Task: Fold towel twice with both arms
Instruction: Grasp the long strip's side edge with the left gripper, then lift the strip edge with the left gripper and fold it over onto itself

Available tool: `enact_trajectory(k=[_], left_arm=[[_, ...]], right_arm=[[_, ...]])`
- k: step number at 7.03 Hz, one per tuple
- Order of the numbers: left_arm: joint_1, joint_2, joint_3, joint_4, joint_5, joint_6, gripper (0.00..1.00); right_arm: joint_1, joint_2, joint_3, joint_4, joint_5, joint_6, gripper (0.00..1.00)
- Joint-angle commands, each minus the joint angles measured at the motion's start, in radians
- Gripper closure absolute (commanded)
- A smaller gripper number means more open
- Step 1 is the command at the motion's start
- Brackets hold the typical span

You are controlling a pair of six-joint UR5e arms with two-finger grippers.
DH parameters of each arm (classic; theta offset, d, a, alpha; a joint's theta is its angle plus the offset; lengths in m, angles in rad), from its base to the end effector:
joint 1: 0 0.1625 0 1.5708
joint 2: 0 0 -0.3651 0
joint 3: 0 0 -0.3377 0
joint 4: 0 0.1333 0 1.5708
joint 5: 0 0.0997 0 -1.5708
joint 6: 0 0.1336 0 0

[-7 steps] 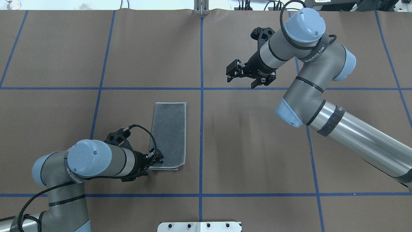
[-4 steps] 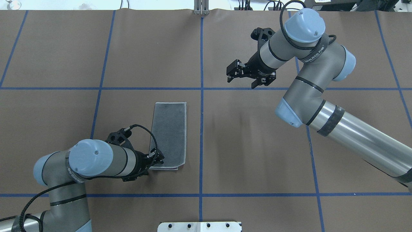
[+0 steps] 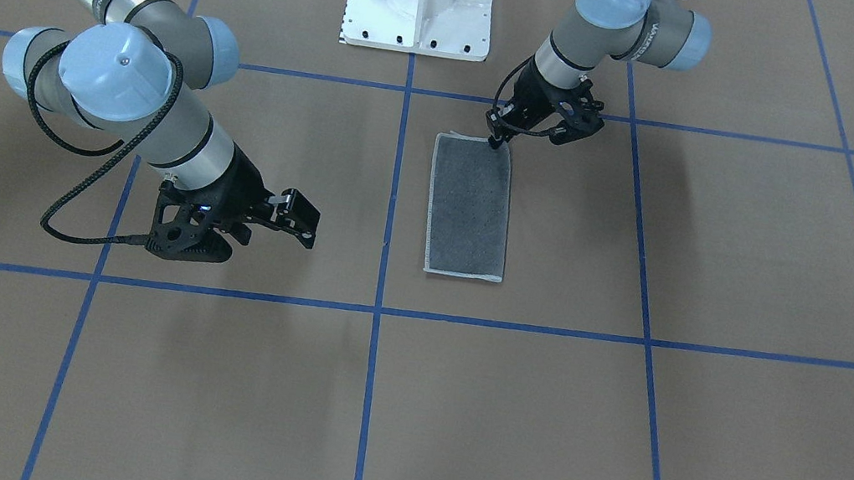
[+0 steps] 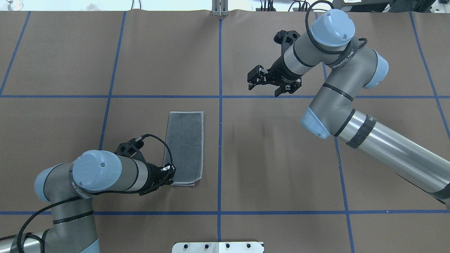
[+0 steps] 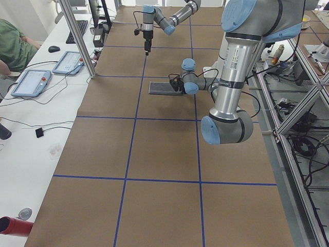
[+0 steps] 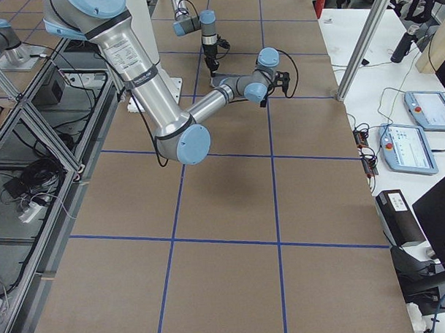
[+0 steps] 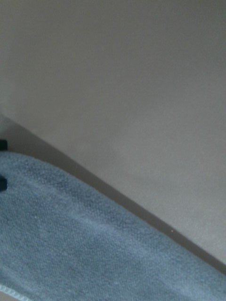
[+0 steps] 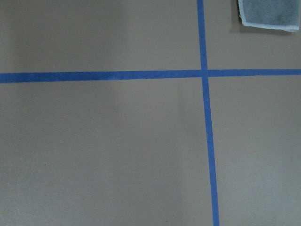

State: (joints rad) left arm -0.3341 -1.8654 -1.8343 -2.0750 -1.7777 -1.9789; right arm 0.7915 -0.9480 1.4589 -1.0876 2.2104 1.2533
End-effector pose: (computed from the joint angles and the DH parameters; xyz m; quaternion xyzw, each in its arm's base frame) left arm 0.4898 -0.2821 0.3096 -0.1076 0.5002 -0.2623 0.8182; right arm -0.4199 -0.5013 0.2688 0.0034 -0.5303 0.0502 0.8463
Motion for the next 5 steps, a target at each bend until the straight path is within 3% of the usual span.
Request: enact_trajectory(k=[1,3,5], left_arm=[[-0.006,0.0,-0.011,0.003,-0.005,0.0,1.0],[-0.069,-0.03,-0.077,0.085,-0.066,0.0,1.0],[-0.146,-0.115,-0.025,0.115,-0.071,0.002,1.0]], right_arm=[[0.0,0.002,-0.002,0.0,0.0,0.002,0.0],[-0.003,0.002,-0.009,0.003,0.0,0.0,0.0],[-0.003,0.003,-0.009,0.003,-0.002,0.0,0.0]])
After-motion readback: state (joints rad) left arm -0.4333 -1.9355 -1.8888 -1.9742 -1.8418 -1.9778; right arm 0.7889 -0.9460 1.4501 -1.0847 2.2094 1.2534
